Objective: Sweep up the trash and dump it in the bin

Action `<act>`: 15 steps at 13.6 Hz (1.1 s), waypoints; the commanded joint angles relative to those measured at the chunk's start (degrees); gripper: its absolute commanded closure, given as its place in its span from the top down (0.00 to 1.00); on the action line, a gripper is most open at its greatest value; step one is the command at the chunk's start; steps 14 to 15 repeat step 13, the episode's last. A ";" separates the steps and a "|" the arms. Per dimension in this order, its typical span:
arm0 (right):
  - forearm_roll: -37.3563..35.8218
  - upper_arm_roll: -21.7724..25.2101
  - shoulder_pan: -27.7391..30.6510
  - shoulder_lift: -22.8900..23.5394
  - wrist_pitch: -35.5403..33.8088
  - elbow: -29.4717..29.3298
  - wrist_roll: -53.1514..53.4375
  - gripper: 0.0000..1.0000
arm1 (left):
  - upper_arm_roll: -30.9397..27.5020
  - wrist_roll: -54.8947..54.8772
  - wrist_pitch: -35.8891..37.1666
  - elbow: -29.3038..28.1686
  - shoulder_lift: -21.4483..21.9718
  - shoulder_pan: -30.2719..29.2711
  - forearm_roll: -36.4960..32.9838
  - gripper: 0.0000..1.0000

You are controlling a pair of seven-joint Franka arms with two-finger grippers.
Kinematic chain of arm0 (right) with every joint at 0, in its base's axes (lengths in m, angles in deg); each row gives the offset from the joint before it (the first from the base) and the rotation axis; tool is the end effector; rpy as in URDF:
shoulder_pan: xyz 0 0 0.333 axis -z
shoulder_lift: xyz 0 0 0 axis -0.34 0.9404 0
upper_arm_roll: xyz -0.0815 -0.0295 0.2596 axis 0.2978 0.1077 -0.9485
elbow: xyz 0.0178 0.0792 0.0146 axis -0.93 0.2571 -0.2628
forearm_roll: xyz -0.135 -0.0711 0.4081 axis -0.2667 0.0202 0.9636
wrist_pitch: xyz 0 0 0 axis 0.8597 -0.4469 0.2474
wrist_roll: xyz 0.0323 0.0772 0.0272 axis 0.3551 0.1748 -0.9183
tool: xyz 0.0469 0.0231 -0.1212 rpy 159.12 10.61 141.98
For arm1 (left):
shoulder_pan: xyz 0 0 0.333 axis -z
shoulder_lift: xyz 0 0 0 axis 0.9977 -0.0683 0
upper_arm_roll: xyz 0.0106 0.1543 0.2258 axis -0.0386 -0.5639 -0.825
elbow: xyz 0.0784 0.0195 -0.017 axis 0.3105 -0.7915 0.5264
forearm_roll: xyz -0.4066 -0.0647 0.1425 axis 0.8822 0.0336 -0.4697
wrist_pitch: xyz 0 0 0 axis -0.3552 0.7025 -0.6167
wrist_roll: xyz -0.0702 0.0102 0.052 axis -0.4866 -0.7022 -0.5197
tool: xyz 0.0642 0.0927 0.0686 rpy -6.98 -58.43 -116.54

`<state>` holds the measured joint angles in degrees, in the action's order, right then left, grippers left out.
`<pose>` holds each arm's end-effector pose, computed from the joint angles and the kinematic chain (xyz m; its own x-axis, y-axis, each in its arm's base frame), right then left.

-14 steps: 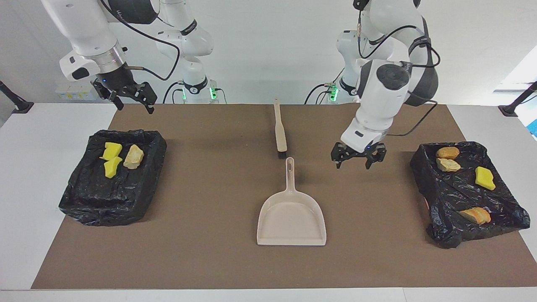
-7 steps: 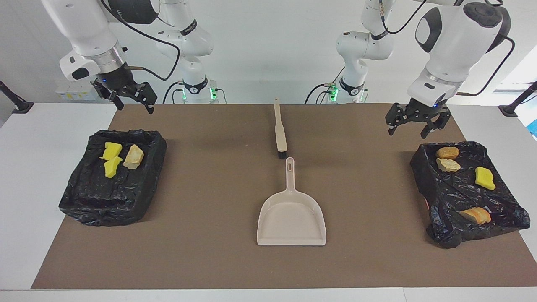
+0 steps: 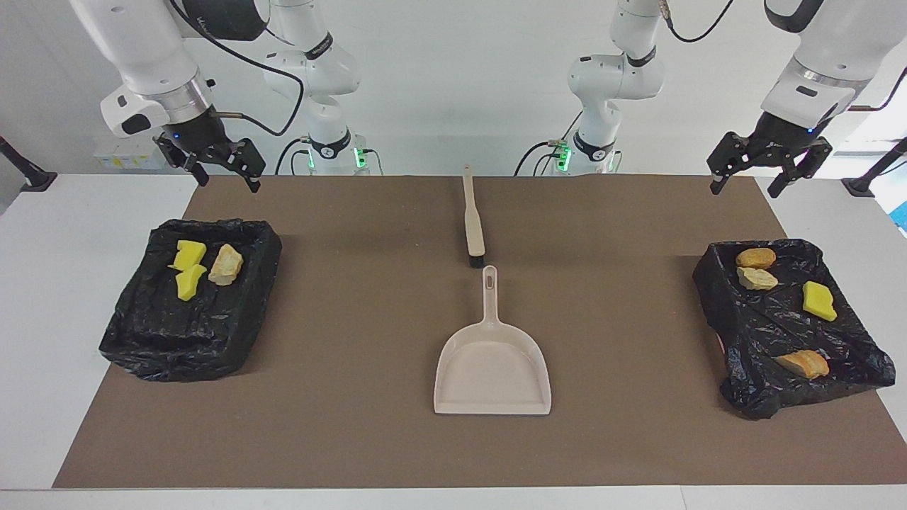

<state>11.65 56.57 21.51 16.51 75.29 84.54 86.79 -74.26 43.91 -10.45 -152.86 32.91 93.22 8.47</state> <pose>0.5833 -0.0217 0.5551 0.9844 -0.1711 -0.0403 -0.1710 -0.9853 0.0051 0.6040 -0.0187 0.6072 0.9868 -0.1416 0.0791 -0.1421 -0.9898 0.0015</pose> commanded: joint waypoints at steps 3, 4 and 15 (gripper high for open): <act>1.32 -0.13 0.48 -1.03 1.35 1.20 -1.49 1.00 | 0.06 -0.81 0.95 -5.14 4.23 -0.63 0.46 1.00; 1.32 -0.13 0.40 -1.03 1.35 1.20 -1.49 1.00 | 0.06 -0.81 1.04 -5.14 4.23 -0.63 0.46 1.00; 1.32 -0.13 0.48 -1.03 1.35 1.20 -1.49 1.00 | -0.12 -0.02 1.39 -7.34 5.38 -0.72 0.46 1.00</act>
